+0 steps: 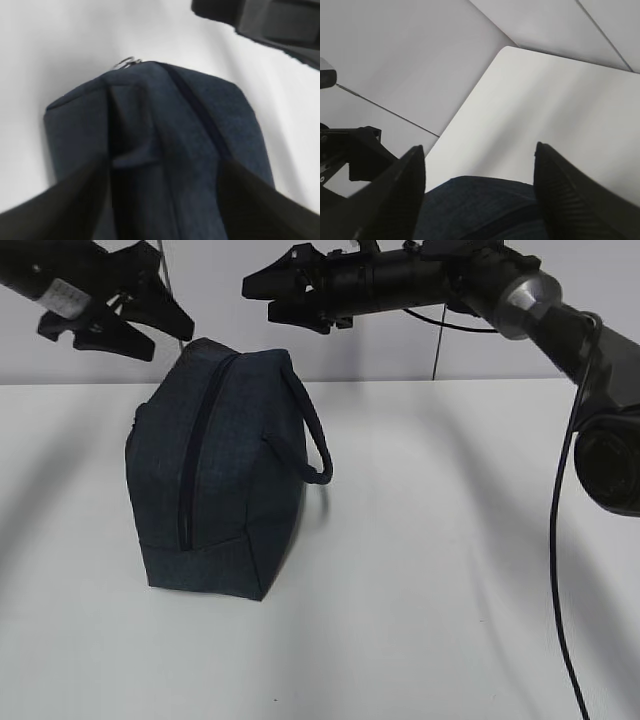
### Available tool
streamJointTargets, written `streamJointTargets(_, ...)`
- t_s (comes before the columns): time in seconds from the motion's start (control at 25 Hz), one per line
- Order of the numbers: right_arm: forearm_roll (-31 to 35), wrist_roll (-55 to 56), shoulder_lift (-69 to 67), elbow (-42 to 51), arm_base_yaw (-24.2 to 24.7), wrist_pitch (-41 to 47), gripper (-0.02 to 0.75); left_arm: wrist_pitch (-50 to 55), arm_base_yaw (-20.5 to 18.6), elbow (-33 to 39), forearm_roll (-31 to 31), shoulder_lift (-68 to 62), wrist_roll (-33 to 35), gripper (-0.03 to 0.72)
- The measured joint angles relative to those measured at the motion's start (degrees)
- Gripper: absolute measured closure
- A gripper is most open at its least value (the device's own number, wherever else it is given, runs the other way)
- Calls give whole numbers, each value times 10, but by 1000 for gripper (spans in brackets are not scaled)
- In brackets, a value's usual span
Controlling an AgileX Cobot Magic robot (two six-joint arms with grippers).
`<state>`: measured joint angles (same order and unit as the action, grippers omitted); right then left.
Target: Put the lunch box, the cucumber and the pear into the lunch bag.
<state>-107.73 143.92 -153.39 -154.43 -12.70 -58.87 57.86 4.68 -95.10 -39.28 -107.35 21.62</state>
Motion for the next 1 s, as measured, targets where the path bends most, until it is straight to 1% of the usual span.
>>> streamJointTargets(0.08, 0, 0, 14, 0, 0, -1, 260, 14, -1, 0, 36, 23, -25, 228)
streamJointTargets(0.2, 0, 0, 40, 0, 0, -16, 272, 52, -2, 0, 79, 54, -60, 237)
streamJointTargets(0.32, 0, 12, 56, -1, 0, -49, 274, 110, -2, -1, 119, 80, -82, 249)
streamJointTargets(0.48, 0, 46, 58, -1, -3, -106, 279, 128, 0, 3, 172, 114, -113, 288)
streamJointTargets(0.68, 0, 58, 58, -1, -6, -117, 285, 131, 1, 48, 192, 183, -120, 305)
streamJointTargets(0.88, 0, 24, 58, -1, -6, -118, 286, 135, 1, 95, 197, 245, -121, 307)
streamJointTargets(1.0, 0, 28, 58, -1, -6, -118, 288, 138, 1, 108, 201, 267, -121, 307)
